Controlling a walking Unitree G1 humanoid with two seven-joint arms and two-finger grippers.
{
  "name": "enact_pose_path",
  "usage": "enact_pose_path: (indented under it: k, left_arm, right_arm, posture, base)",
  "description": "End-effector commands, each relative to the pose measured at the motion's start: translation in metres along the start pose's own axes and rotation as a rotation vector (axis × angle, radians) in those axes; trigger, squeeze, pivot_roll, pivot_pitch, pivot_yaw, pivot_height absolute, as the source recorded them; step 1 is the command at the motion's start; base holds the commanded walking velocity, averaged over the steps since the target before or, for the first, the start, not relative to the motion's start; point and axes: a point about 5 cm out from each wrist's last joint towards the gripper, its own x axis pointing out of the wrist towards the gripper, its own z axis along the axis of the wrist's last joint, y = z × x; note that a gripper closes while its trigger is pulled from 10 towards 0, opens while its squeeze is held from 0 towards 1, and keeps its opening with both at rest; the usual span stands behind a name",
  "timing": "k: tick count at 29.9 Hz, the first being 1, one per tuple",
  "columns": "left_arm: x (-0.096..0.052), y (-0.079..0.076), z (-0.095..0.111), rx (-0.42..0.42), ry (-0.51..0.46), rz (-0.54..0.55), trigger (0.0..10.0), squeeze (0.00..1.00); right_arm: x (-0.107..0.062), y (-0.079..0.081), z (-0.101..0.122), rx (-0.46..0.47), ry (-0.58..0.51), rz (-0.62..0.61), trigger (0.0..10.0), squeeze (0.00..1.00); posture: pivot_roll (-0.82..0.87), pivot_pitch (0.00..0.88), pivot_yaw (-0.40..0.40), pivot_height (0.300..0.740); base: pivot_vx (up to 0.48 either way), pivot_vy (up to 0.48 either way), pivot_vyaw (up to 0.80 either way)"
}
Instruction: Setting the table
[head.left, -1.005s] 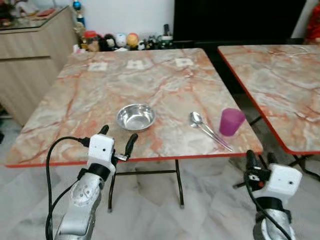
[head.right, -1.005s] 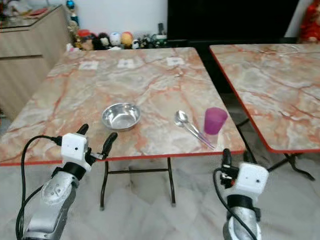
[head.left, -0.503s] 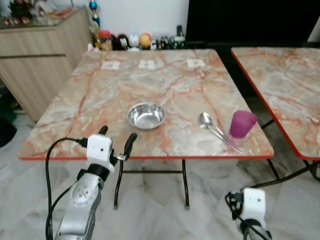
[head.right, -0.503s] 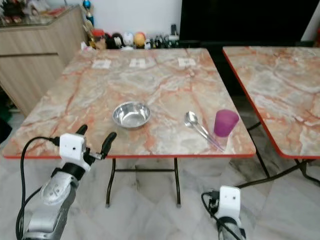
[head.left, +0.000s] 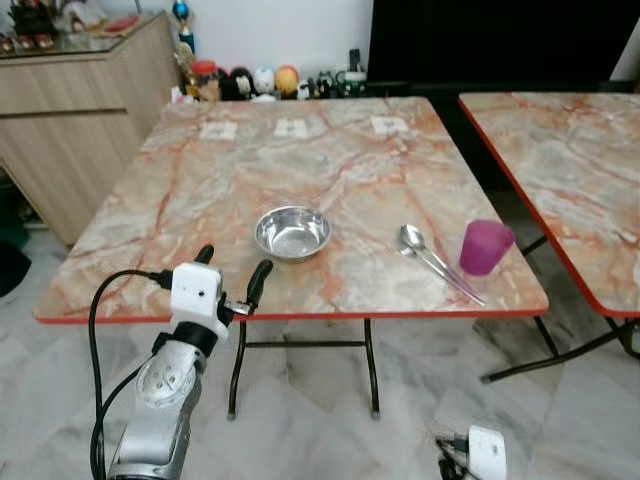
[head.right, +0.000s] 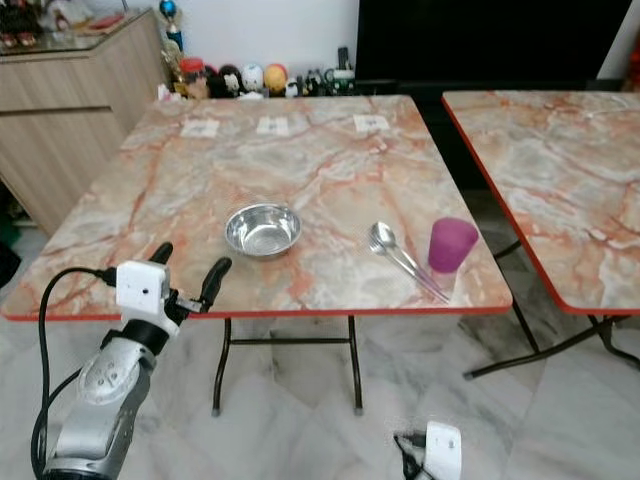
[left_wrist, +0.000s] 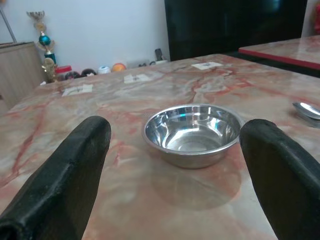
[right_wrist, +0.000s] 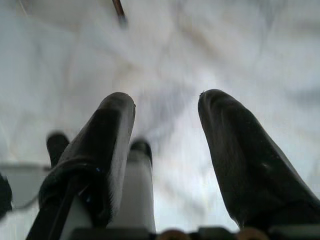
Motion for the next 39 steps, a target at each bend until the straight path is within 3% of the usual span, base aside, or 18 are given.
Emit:
enact_pose_path:
  k: [1, 6, 17, 27, 39]
  left_arm:
    - [0.002, 0.002, 0.002, 0.003, 0.004, -0.004, 10.0, 0.00]
    - [0.002, 0.002, 0.001, 0.003, 0.010, -0.009, 10.0, 0.00]
    - [0.002, 0.002, 0.001, 0.001, 0.018, -0.009, 10.0, 0.00]
    - [0.002, 0.004, 0.002, 0.000, 0.015, -0.003, 10.0, 0.00]
    - [0.001, 0.003, 0.004, 0.010, 0.006, -0.008, 10.0, 0.00]
  right_arm:
    - [0.000, 0.003, 0.000, -0.007, -0.025, 0.006, 10.0, 0.00]
    - [0.000, 0.005, 0.000, 0.093, -0.042, -0.006, 10.0, 0.00]
    - [0.003, 0.017, 0.004, 0.012, -0.026, 0.025, 10.0, 0.00]
    - [-0.002, -0.006, -0.013, -0.015, 0.013, 0.028, 10.0, 0.00]
    - [-0.002, -0.008, -0.012, 0.011, 0.000, 0.028, 10.0, 0.00]
  posture:
    - [0.07, 0.000, 0.005, 0.740]
    - [0.06, 0.000, 0.012, 0.740]
    - [0.07, 0.000, 0.010, 0.740]
    - [0.08, 0.000, 0.007, 0.740]
    - [0.09, 0.000, 0.008, 0.740]
  base:
    - [0.000, 0.000, 0.00]
    - [0.000, 0.000, -0.39]
    - [0.000, 0.000, -0.74]
    - [0.000, 0.183, -0.74]
    - [0.000, 0.066, -0.55]
